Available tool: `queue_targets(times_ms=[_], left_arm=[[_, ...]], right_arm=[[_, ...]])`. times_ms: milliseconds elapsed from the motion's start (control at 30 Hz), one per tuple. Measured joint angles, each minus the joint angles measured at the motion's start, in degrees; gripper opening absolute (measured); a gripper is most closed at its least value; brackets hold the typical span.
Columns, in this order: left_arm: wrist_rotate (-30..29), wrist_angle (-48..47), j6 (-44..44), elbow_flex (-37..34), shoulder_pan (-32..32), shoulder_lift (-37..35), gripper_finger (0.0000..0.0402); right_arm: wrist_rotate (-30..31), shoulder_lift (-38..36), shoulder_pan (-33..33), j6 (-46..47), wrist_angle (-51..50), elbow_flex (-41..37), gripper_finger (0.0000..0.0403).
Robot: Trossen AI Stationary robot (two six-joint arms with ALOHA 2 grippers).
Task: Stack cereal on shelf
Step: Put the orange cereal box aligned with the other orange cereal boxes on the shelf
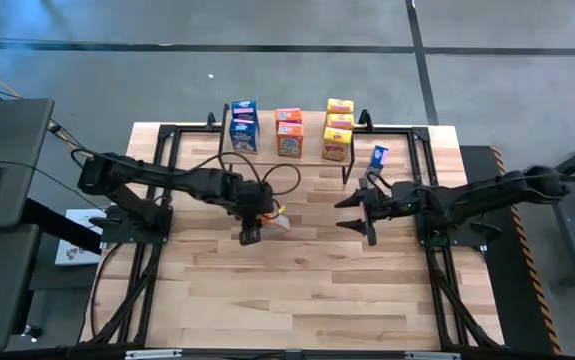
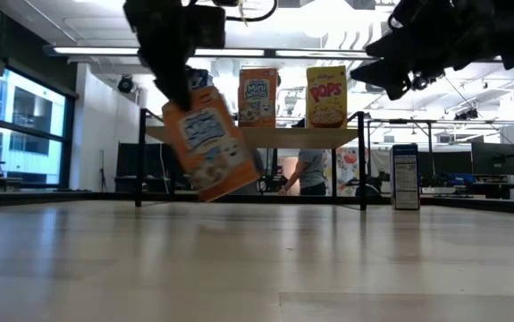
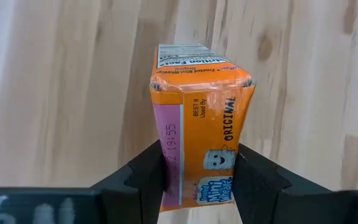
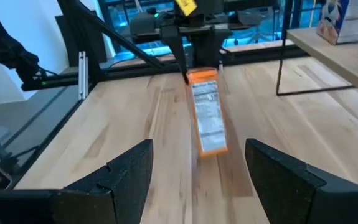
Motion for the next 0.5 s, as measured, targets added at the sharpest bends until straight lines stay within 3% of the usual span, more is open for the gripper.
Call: queue_targets(times_ms=[300, 500], left_arm=[[0.02, 9.21, 7.12, 0.0, 0.79, 0.0, 0.015], [0.07, 12.32, 9.45, 0.0, 0.78, 0.0, 0.015]], right_arm=[[0.71, 8.74, 1.49, 1.71, 14.15, -0.02, 0.0248], [0.81, 13.85, 1.47, 4.75, 17.25, 1.72, 0.0248]])
